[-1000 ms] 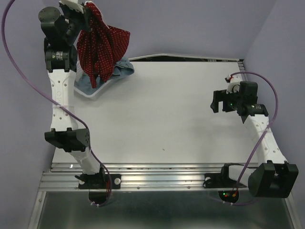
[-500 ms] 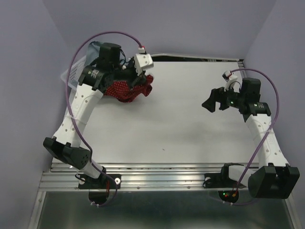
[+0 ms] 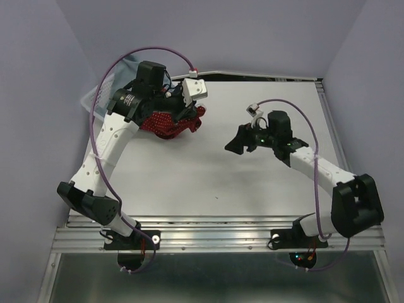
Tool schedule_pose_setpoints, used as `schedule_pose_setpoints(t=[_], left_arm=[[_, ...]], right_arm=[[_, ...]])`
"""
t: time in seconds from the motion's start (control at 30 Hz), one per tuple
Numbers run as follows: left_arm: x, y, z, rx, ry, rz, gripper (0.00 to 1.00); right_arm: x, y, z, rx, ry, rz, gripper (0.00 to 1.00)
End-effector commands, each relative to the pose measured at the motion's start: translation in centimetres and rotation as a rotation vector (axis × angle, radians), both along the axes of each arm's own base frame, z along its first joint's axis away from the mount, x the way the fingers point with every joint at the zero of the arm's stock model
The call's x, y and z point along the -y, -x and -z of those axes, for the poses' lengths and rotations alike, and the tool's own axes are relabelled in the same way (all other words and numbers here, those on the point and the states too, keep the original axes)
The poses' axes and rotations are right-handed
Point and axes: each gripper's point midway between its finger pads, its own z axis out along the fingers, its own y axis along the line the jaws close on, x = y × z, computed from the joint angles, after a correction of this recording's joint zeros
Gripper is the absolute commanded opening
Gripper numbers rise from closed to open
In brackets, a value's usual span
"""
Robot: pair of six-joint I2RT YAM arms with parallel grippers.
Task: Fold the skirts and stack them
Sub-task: Move the skirt to the center of the board
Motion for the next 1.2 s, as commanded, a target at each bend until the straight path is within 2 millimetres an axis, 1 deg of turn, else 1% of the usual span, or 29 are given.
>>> schedule_pose_setpoints(t=[0.0,0.1,0.2,0.23,0.27,0.33,0.37,0.43,0.47,0.5,0.53,0.57,0.6,0.63,0.7,0.73,0.77,0.8,0.83,0.87,0.9,0.93,0.97,1.0,1.03,1.07,1.1,1.13,1.17], left_arm=[[0.3,1.9,-4.6,0.092,0.085,0.032,0.0],[0.2,2.2,-5.1,0.105,0.1,0.033,0.0],[0.1,2.5,-5.5,0.111,0.114,0.033,0.0],[0.2,2.6,-5.5,0.108,0.118,0.036,0.0],[0.1,2.8,-5.6,0.108,0.122,0.035,0.0],[0.1,2.8,-5.9,0.111,0.128,0.033,0.0],[0.1,2.9,-5.9,0.109,0.126,0.03,0.0],[0.0,2.8,-6.0,0.112,0.127,0.025,0.0],[-0.1,2.8,-6.1,0.117,0.124,0.019,0.0],[-0.1,2.8,-6.2,0.12,0.125,0.017,0.0],[-0.2,2.8,-6.2,0.12,0.124,0.011,0.0],[-0.3,2.7,-6.3,0.122,0.124,0.008,0.0],[-0.3,2.7,-6.5,0.128,0.127,0.008,0.0],[-0.3,2.8,-6.6,0.127,0.13,0.004,0.0],[-0.3,2.9,-6.9,0.131,0.138,0.002,0.0],[-0.4,3.0,-7.0,0.133,0.142,-0.001,0.0],[-0.5,2.8,-7.1,0.135,0.146,-0.013,0.0],[-0.5,3.0,-7.6,0.147,0.155,-0.016,0.0],[-0.6,3.1,-7.8,0.156,0.157,-0.018,0.0],[-0.8,3.0,-8.0,0.165,0.158,-0.027,0.0],[-1.0,3.1,-8.6,0.184,0.162,-0.036,0.0],[-1.4,2.8,-8.6,0.211,0.142,-0.051,0.0],[-1.9,2.9,-9.0,0.235,0.126,-0.062,0.0],[-2.4,2.8,-9.1,0.259,0.103,-0.073,0.0],[-3.0,2.5,-9.0,0.328,0.05,-0.06,0.0],[-3.9,1.9,-8.7,0.365,-0.007,-0.081,0.0],[-4.6,2.0,-7.5,0.368,-0.073,-0.076,0.0],[-5.3,2.0,-6.9,0.391,-0.126,-0.065,0.0],[-6.2,1.4,-6.1,0.448,-0.216,-0.047,0.0]], right_arm=[[-4.2,-3.6,-1.4,0.079,-0.081,0.05,0.78],[-5.8,-5.8,-1.8,0.076,-0.154,0.095,0.77],[-6.1,-8.0,-1.9,0.072,-0.191,0.165,0.74],[-6.9,-8.7,-3.2,0.109,-0.211,0.162,0.74],[-7.3,-9.4,-2.6,0.115,-0.202,0.172,0.73],[-8.8,-9.7,-3.3,0.134,-0.217,0.154,0.73],[-9.7,-10.3,-3.5,0.137,-0.222,0.144,0.73],[-10.9,-10.6,-3.5,0.134,-0.228,0.131,0.73],[-11.9,-10.7,-4.2,0.143,-0.244,0.119,0.73],[-12.3,-11.3,-3.0,0.116,-0.239,0.122,0.73],[-13.0,-11.3,-2.8,0.104,-0.245,0.109,0.72],[-13.4,-11.7,-3.3,0.104,-0.26,0.106,0.7],[-14.1,-11.9,-2.2,0.084,-0.25,0.101,0.69],[-14.3,-12.2,-1.8,0.077,-0.247,0.103,0.65],[-14.6,-13.0,-2.2,0.097,-0.245,0.107,0.57],[-14.7,-13.3,-1.4,0.082,-0.227,0.112,0.54],[-14.7,-13.5,-1.3,0.084,-0.218,0.117,0.5],[-14.8,-13.9,-1.8,0.115,-0.204,0.11,0.46],[-14.7,-13.9,-1.4,0.109,-0.184,0.11,0.34],[-14.5,-14.1,-1.5,0.124,-0.17,0.12,0.25],[-14.0,-14.4,-1.6,0.168,-0.131,0.128,0.19],[-12.8,-14.5,-2.6,0.199,-0.1,0.175,0.08],[-11.1,-15.2,-3.2,0.243,-0.062,0.215,0.03],[-10.5,-15.0,-4.1,0.264,-0.046,0.232,0.01],[-7.8,-15.9,-4.2,0.261,-0.006,0.283,0.01],[-5.9,-15.9,-6.9,0.31,-0.004,0.313,0.01],[-4.0,-16.3,-8.0,0.324,0.009,0.343,0.01],[-0.3,-17.2,-8.5,0.318,0.038,0.403,0.01],[1.8,-17.5,-10.0,0.344,0.048,0.439,0.01]])
